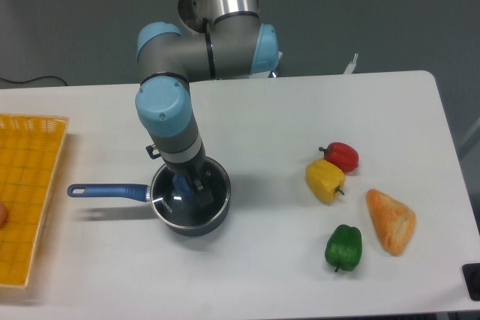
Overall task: Open the lid
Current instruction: 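Close the gripper on the blue knob of the glass lid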
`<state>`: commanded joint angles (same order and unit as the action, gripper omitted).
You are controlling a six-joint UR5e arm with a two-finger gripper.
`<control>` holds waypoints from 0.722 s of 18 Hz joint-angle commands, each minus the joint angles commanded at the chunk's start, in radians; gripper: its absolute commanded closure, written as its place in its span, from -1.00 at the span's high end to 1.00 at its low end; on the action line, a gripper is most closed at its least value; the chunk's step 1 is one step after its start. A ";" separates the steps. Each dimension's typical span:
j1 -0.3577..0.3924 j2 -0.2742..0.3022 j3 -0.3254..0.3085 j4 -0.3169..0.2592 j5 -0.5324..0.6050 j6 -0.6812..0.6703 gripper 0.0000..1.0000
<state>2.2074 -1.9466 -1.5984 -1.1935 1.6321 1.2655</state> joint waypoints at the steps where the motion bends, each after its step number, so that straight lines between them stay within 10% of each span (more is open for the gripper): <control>1: -0.002 -0.005 0.000 0.000 0.000 0.000 0.99; 13: -0.006 -0.032 0.000 0.026 -0.002 0.002 0.99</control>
<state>2.2013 -1.9788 -1.5984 -1.1674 1.6306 1.2671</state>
